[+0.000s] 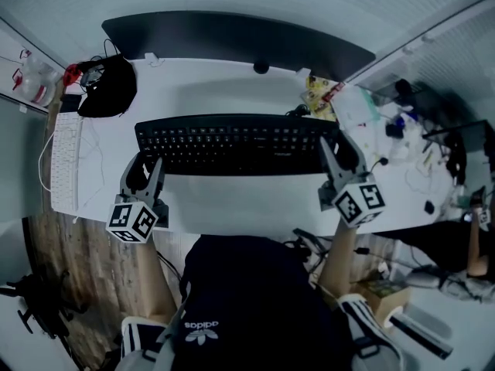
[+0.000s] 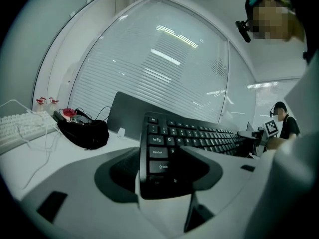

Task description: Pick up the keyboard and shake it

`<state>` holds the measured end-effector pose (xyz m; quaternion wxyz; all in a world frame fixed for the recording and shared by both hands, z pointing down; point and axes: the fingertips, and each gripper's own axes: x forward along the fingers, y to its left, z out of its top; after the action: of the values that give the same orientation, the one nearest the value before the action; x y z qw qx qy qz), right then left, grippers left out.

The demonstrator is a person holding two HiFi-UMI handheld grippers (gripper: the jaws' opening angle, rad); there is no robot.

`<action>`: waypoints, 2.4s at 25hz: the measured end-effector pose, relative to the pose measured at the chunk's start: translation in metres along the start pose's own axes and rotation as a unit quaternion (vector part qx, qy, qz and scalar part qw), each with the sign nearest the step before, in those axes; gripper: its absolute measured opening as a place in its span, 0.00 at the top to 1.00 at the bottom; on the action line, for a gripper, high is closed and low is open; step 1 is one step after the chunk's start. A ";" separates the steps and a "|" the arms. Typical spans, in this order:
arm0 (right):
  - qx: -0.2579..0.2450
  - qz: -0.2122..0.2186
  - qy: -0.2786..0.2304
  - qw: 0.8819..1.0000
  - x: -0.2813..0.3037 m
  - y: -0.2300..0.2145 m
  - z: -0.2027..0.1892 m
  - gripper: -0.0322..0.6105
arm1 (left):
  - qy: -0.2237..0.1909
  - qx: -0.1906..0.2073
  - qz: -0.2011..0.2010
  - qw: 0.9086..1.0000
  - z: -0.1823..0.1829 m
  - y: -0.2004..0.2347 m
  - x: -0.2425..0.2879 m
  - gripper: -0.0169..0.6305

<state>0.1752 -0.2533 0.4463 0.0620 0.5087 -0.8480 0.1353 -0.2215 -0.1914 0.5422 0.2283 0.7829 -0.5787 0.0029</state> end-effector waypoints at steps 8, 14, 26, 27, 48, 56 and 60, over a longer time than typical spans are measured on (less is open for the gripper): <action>-0.055 0.007 -0.078 0.995 -0.027 0.011 0.070 0.67 | -0.084 0.027 -0.020 0.996 0.064 -0.024 -0.011 0.61; -0.085 0.018 -0.141 0.986 -0.048 0.017 0.125 0.67 | -0.156 0.051 -0.031 0.986 0.119 -0.050 -0.023 0.62; -0.171 0.052 -0.258 0.950 -0.120 0.040 0.164 0.67 | -0.296 0.095 -0.050 0.949 0.155 -0.089 -0.068 0.61; -0.170 0.053 -0.256 0.950 -0.123 0.036 0.161 0.67 | -0.298 0.098 -0.048 0.948 0.153 -0.094 -0.068 0.61; -0.168 0.037 -0.245 0.954 -0.131 0.033 0.163 0.67 | -0.295 0.101 -0.052 0.949 0.151 -0.103 -0.066 0.62; -0.140 0.036 -0.233 0.962 -0.128 0.026 0.147 0.67 | -0.265 0.091 -0.058 0.958 0.141 -0.098 -0.059 0.61; -0.146 0.040 -0.228 0.962 -0.105 0.019 0.144 0.67 | -0.252 0.085 -0.062 0.962 0.140 -0.084 -0.042 0.62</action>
<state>0.2131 -0.1984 0.2803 -0.0644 0.4767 -0.8702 -0.1071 -0.1955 -0.1850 0.3756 0.0070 0.8094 -0.5651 -0.1595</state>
